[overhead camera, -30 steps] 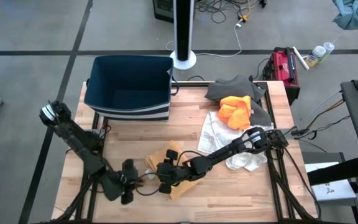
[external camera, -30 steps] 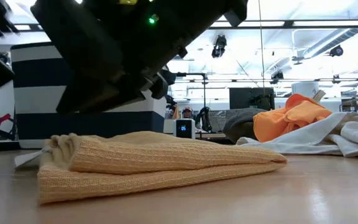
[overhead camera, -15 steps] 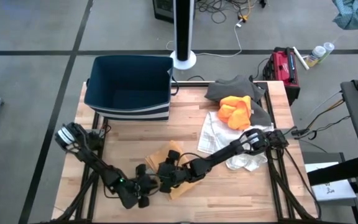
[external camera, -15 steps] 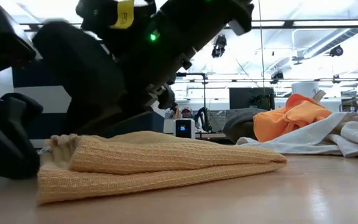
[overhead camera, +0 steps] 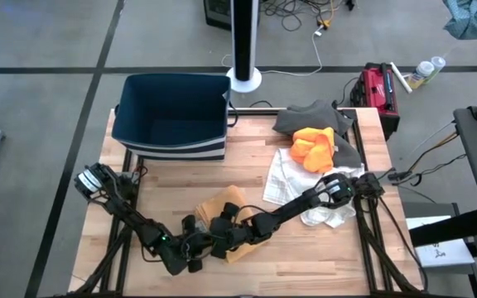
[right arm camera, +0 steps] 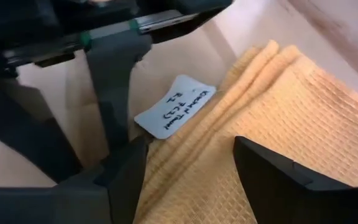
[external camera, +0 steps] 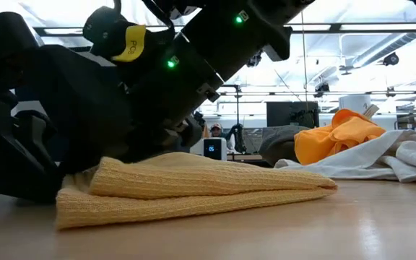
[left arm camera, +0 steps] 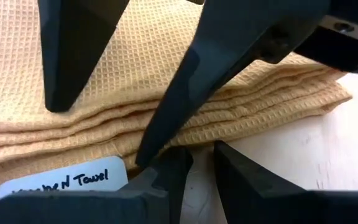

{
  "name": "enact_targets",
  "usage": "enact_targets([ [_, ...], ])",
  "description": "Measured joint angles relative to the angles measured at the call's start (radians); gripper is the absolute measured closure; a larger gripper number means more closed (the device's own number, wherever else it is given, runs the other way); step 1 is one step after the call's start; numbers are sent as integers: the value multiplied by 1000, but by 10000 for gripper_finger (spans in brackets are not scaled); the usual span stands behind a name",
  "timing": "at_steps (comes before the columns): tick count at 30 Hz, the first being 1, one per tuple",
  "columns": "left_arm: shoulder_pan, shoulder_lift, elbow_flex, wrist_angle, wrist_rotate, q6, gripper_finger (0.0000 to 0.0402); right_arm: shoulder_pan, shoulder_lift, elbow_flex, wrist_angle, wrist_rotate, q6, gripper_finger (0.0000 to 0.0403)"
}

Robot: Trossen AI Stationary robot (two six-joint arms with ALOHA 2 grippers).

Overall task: Fold towel
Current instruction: Fold the yellow kitchen towel

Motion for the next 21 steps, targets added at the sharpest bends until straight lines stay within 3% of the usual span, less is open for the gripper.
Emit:
enact_targets([
  [4, 0, 1, -1, -1, 0, 3, 325, 0, -6, 0, 4, 43, -15, 184],
  [21, 3, 2, -3, -1, 0, 19, 325, 0, 0, -3, -18, 42, 37, 251],
])
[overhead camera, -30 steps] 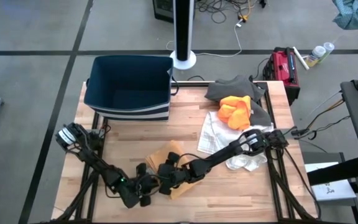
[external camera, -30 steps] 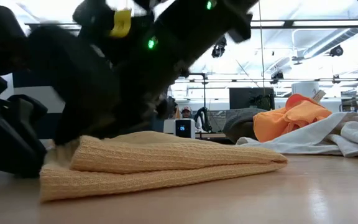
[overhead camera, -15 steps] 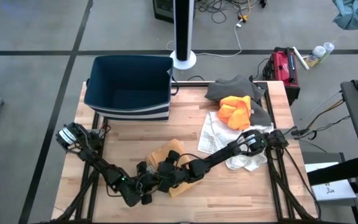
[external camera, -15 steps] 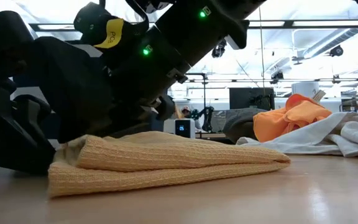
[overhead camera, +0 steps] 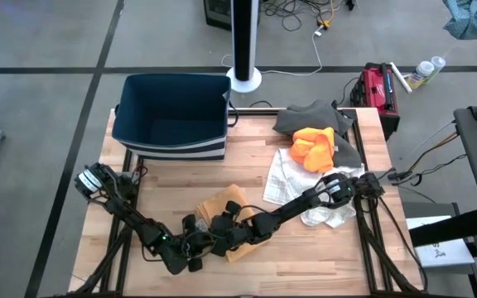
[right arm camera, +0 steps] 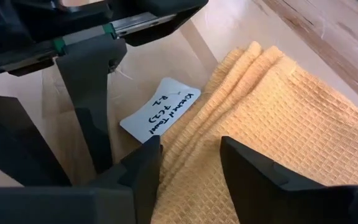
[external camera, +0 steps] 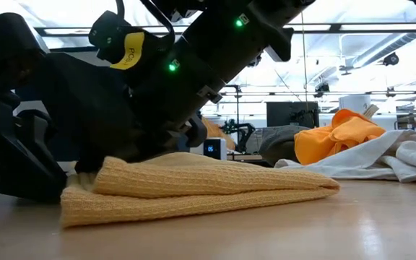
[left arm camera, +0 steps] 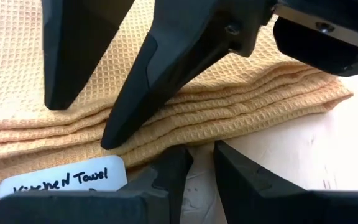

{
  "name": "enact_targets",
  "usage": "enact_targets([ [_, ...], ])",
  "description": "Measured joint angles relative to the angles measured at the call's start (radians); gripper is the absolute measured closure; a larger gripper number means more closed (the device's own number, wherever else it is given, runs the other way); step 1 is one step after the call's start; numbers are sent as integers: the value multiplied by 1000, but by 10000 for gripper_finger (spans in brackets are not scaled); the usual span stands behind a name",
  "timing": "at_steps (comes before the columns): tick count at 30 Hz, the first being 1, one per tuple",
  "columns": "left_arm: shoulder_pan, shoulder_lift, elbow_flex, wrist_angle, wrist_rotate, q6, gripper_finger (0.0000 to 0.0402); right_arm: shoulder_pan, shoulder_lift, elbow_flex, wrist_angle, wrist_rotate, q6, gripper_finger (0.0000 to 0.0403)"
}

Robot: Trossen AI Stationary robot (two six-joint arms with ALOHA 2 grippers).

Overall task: Fold towel
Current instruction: Fold the yellow kitchen towel

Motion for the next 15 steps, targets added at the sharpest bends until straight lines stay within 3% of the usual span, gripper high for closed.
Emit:
enact_targets([
  [12, 0, 1, -1, 1, -1, 0, 325, -2, 0, -1, -7, 0, 0, 385],
  [15, 0, 1, -1, 1, -1, 0, 325, -2, 0, -1, -7, 0, -8, 398],
])
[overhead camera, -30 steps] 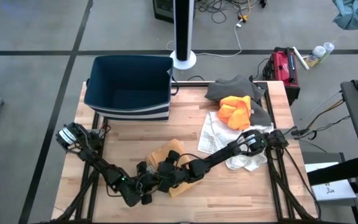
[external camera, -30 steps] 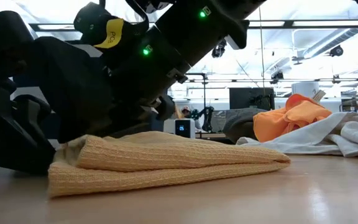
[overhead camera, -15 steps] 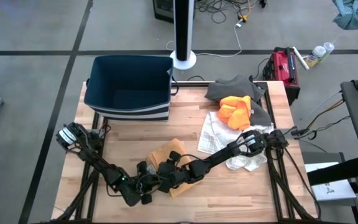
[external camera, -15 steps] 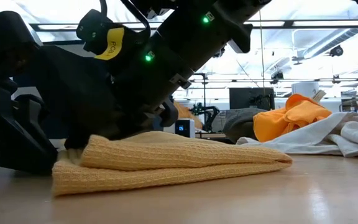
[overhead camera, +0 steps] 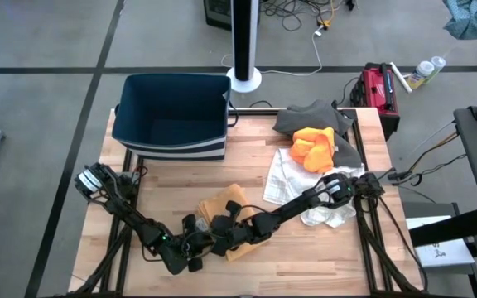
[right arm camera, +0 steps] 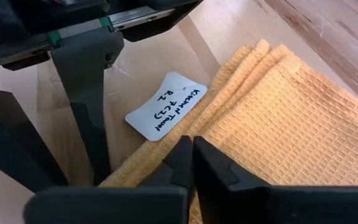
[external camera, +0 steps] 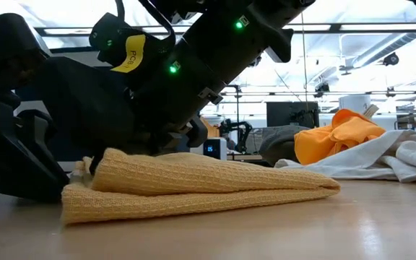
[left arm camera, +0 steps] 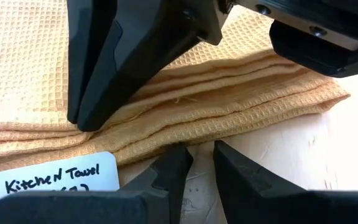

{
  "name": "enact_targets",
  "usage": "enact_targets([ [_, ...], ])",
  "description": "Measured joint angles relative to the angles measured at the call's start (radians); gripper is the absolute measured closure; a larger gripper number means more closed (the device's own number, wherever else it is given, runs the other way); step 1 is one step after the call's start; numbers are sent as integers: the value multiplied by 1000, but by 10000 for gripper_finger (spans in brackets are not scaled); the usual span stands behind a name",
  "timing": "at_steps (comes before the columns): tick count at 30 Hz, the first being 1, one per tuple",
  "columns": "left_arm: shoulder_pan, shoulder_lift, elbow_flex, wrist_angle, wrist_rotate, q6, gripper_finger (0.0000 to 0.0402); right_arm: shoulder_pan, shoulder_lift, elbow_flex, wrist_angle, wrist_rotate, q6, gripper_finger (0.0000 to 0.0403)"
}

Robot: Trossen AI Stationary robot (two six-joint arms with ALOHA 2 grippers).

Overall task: Fold towel
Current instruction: Fold the yellow kitchen towel

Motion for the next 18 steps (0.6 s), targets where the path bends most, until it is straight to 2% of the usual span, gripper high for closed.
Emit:
enact_targets([
  [11, 0, 0, 0, 2, -7, -3, 325, 28, -15, 66, 14, 0, -63, 402],
  [18, 0, 0, 0, 2, -9, -3, 325, 27, -14, 59, 10, -7, -49, 402],
])
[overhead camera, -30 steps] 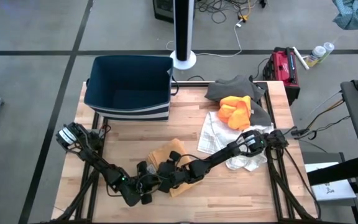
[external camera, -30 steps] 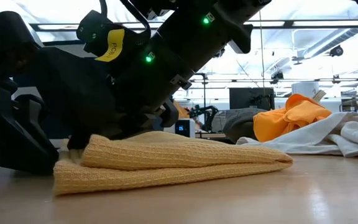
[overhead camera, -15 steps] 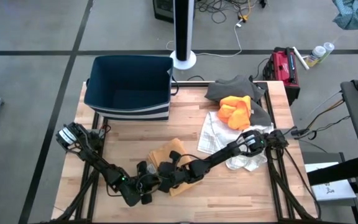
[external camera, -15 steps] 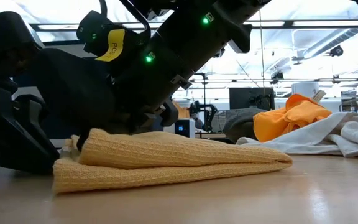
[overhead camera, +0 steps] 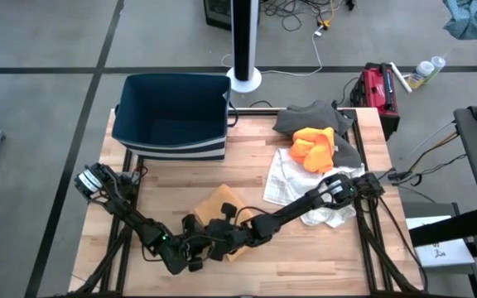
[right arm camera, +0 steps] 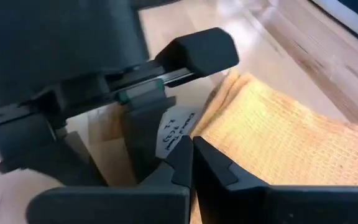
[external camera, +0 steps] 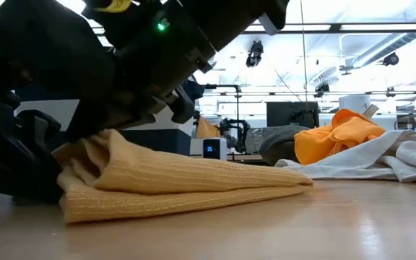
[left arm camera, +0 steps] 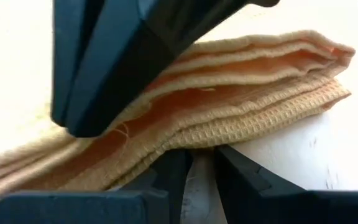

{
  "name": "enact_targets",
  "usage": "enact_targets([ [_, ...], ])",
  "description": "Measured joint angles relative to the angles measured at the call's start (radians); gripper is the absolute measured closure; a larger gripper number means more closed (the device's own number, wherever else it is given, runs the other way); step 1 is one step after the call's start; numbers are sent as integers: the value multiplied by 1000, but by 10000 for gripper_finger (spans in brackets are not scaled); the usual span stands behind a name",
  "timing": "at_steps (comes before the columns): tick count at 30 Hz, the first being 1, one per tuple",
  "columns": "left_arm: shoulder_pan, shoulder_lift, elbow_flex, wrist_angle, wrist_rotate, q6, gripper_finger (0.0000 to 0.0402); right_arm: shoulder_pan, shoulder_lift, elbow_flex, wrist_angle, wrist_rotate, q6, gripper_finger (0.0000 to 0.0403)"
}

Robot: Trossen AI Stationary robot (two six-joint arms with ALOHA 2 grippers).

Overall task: Fold towel
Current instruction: Fold the yellow kitchen towel

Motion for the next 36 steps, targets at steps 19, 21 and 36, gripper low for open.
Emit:
enact_targets([
  [19, 0, 0, -1, 4, -6, 3, 325, -9, 46, -5, 89, -82, 10, 403],
  [21, 0, 0, -1, 3, -6, 3, 325, -9, 46, -5, 88, -83, 29, 403],
  [36, 0, 0, 0, 2, -5, 3, 325, -10, 2, -5, 83, -83, 73, 318],
])
